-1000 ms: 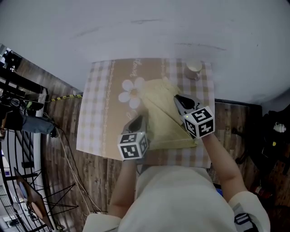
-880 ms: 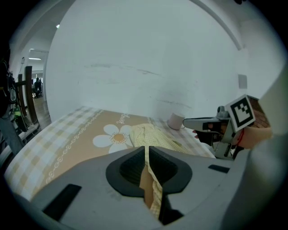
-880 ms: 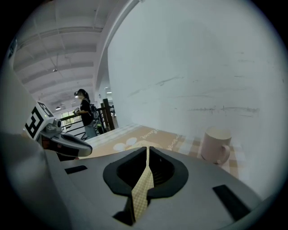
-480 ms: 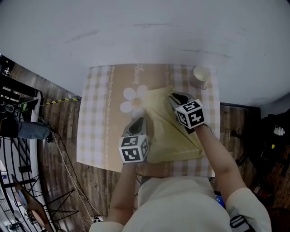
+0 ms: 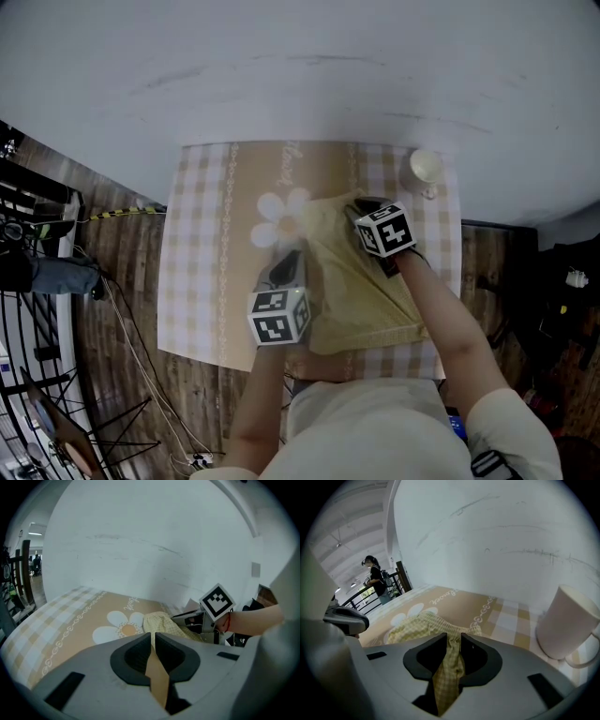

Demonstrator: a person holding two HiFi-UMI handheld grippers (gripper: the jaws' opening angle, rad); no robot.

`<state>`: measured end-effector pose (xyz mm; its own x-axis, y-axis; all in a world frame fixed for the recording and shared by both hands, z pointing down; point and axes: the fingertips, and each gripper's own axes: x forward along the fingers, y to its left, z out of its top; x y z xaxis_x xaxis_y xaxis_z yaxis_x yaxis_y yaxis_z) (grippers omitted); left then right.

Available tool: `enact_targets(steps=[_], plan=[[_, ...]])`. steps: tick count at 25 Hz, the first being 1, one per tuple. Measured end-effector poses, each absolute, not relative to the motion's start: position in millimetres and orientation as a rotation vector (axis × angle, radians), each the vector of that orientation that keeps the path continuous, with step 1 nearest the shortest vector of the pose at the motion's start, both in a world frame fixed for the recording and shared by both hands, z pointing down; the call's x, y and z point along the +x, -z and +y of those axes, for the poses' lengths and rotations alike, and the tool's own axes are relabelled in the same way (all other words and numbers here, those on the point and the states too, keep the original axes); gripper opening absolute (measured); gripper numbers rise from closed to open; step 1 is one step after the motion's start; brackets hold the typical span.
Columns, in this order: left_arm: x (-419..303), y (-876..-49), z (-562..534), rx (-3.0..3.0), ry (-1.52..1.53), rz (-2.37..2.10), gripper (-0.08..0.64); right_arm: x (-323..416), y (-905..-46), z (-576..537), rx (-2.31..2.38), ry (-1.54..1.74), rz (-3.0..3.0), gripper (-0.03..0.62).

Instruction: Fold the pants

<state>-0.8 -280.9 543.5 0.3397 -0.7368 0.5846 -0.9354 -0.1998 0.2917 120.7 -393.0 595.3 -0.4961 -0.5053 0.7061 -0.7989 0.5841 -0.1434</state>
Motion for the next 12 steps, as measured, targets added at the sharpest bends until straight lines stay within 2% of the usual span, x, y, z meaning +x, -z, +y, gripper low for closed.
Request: enact_targets(steps=[5, 12], plan=[[-3.6, -549.4, -284.1, 1.990, -0.420, -1.463, 0.028, 117.0, -604.6, -391.8, 1.009, -0.556, -2.142, 0.097], [-1.8, -552.1, -285.9, 1.985, -0.429, -1.462, 0.028, 114.6, -603.9, -390.3, 0.995, -0.413, -2.130, 0.063]])
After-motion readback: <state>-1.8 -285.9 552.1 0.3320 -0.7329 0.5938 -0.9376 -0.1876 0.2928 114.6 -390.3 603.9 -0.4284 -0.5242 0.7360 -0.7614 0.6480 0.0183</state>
